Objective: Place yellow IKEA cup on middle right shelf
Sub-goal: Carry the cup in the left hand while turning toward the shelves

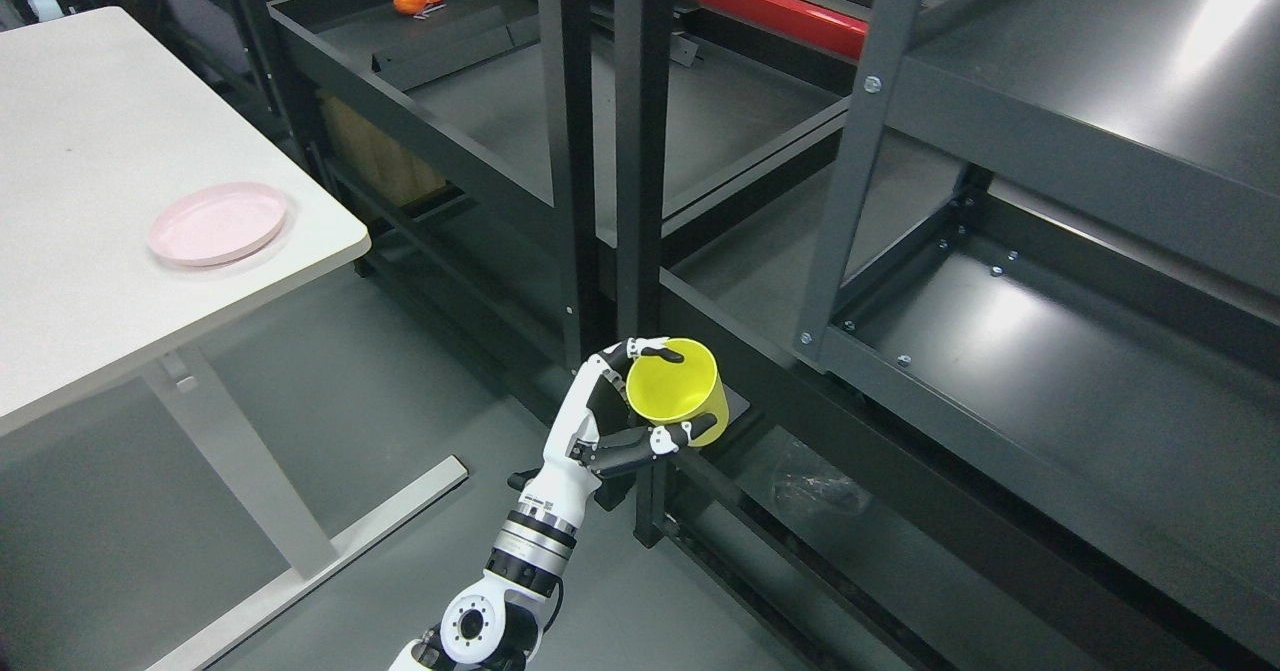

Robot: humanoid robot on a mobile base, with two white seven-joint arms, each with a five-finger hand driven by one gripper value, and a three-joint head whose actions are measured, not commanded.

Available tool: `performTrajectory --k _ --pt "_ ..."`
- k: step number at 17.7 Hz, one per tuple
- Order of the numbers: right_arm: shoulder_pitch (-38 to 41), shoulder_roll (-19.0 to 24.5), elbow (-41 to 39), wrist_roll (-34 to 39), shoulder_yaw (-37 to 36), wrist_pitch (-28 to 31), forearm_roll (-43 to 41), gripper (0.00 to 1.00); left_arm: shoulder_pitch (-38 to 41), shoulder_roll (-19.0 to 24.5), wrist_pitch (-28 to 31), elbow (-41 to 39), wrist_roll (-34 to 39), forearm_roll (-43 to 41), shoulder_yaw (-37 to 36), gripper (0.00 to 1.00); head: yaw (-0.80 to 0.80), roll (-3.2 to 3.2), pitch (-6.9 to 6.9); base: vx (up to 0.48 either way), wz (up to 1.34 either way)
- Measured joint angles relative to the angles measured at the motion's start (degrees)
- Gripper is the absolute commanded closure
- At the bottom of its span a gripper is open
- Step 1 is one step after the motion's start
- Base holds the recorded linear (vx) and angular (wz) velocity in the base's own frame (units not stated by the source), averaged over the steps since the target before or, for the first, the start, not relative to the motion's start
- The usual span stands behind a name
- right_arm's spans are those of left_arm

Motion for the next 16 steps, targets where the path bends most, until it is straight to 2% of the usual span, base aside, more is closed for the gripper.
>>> performTrajectory --k 8,16 --pt "0.0 0.0 0.0 0.0 0.0 0.0 0.0 0.01 0.1 0.0 -1.4 -4.0 0.0 -0.3 -5.1 0.99 0.00 0.00 0.00 -0.066 -0.20" --pt "0.0 0.0 0.0 0.0 0.0 -0.2 0.0 0.01 -3.3 0.0 -2.7 -8.4 -0.2 -1.4 -10.8 0.99 0.00 0.00 0.00 0.034 -0.04"
